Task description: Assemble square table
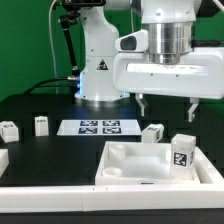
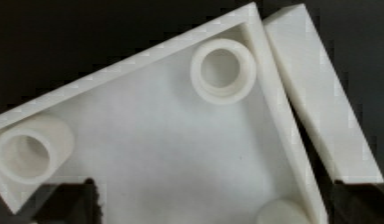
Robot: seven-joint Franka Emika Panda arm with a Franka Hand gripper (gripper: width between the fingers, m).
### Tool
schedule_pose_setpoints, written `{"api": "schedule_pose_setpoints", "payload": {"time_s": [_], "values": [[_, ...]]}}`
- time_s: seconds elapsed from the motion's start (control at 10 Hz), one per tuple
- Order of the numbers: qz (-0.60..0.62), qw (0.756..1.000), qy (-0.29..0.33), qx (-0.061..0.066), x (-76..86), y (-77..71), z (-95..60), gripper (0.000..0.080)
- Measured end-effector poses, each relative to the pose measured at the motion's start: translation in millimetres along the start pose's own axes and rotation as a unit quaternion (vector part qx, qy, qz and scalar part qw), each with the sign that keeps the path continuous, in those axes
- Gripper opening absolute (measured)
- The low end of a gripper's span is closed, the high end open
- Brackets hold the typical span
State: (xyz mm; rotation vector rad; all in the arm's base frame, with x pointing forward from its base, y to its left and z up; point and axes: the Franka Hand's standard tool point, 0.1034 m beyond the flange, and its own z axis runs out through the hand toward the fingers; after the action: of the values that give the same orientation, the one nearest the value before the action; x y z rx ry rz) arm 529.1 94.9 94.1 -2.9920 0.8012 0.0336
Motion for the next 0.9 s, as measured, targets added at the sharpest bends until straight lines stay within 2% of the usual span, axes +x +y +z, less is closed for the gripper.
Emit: {"api": "schedule_pose_setpoints", "payload": {"time_s": [0.1, 0.4, 0.5, 0.6, 0.8, 0.9], "values": [[-0.004, 1.0, -0.023, 0.0, -3.5, 6.3, 3.4, 0.0649], [0.006, 0.983, -0.184, -0.004, -22.9, 55.3, 22.5, 0.0649], [0.016, 0.978, -0.209, -0.01, -29.0, 67.5, 29.6, 0.0649], [0.029, 0.968, -0.249, -0.014, -38.4, 74.6, 33.1, 0.0649], [0.037, 0.952, -0.303, -0.024, -35.2, 80.7, 34.3, 0.0649], [0.041, 0.941, -0.335, -0.03, -38.7, 85.1, 35.8, 0.0649]]}}
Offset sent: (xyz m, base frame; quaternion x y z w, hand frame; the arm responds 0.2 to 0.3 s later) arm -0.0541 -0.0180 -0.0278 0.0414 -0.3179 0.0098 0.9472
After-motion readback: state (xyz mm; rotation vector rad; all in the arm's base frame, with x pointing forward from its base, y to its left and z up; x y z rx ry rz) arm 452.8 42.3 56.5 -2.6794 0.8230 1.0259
